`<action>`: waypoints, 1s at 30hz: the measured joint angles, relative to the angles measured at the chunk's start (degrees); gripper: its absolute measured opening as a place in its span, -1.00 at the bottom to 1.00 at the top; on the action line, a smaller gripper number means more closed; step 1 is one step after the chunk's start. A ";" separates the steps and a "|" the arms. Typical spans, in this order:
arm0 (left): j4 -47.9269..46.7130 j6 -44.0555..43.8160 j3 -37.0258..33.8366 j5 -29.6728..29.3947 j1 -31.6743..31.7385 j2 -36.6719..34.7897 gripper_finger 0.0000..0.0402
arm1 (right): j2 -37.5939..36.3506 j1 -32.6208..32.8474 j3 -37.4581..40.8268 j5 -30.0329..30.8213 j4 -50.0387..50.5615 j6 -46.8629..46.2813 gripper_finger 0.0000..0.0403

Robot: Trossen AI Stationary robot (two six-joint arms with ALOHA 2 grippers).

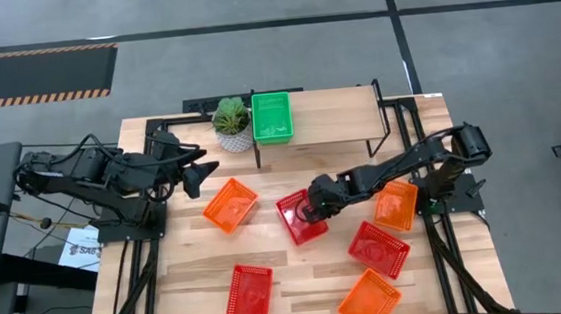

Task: Stack baskets on shelf by color
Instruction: Put the top red bin on the shelf

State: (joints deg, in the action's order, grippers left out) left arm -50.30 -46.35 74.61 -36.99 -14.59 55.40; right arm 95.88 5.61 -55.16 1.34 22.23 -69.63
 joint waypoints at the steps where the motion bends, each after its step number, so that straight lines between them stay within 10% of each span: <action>1: 0.00 0.00 0.00 -0.27 0.00 -0.01 0.36 | 0.00 -0.01 0.00 -0.09 -0.02 0.02 -0.58; 4: -0.01 0.00 0.00 -0.81 0.02 -0.02 0.36 | 0.00 -0.04 0.00 -1.30 -0.03 0.42 -0.91; 19: -0.41 0.83 0.00 -0.91 0.02 -0.02 0.36 | -23.36 -3.22 0.02 -2.03 3.03 -5.63 -0.97; 30: -0.36 0.98 0.00 -0.94 0.02 -0.02 0.36 | -35.64 -23.72 -7.02 3.26 20.21 2.67 -0.98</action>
State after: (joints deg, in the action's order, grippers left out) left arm -50.65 -45.36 74.61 -37.93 -14.57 55.37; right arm 60.23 -18.11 -62.18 4.60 42.44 -66.96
